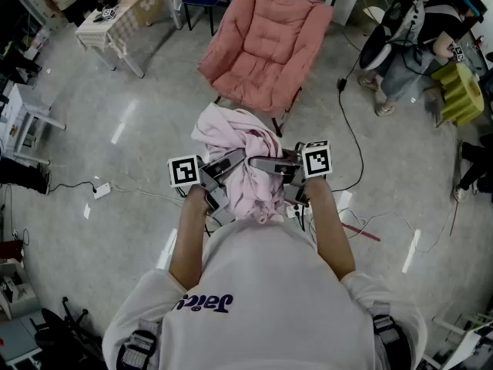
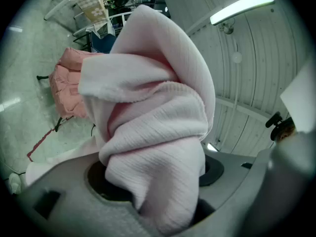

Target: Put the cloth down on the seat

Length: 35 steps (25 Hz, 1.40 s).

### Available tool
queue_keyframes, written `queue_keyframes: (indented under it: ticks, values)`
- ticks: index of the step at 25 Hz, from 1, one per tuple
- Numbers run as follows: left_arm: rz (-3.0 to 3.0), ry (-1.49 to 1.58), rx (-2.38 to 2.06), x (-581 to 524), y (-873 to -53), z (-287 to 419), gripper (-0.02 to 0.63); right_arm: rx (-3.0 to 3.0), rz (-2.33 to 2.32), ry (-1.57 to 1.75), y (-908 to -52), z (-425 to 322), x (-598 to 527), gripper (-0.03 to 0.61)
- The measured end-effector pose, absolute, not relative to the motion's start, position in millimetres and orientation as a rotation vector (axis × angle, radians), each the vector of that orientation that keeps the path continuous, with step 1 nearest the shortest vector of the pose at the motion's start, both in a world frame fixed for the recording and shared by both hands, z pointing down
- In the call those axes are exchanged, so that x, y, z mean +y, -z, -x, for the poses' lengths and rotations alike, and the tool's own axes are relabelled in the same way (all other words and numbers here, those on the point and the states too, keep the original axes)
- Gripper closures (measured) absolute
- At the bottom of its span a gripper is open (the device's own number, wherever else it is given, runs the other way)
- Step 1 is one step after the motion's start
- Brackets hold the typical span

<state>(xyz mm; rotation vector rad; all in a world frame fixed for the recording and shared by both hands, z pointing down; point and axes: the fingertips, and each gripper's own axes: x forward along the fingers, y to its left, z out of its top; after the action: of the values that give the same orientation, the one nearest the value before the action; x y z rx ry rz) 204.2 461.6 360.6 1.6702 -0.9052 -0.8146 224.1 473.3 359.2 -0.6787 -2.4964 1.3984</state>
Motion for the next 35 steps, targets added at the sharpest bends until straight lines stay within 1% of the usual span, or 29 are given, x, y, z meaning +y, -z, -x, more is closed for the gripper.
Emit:
queue_keyframes:
  ticks: [5, 12, 22, 29, 35]
  values:
    - [-1.667, 0.834, -0.906, 476.4, -366.4, -194.5, 0.304, -2.48, 0.694, -1.364, -362.5, -214.7, 487.7, 0.327]
    - [-1.671, 0.862, -0.911, 507.3, -372.1, -161.7, 0.304, -2.468, 0.698, -1.344, -368.2, -182.1, 518.9, 0.324]
    - [-1.618, 0.896, -0.904, 524.0, -385.4, -139.2, 0.304, -2.409, 0.724, -1.396, -380.0, -158.9, 535.9, 0.319]
    - [-1.532, 0.909, -0.943, 502.6, -408.7, -109.6, 0.304, -2.332, 0.751, -1.464, -403.2, -130.0, 512.3, 0.316]
    - [-1.532, 0.909, -0.985, 437.4, -414.1, -52.7, 0.303, -2.343, 0.804, -1.468, -408.1, -73.2, 446.2, 0.31]
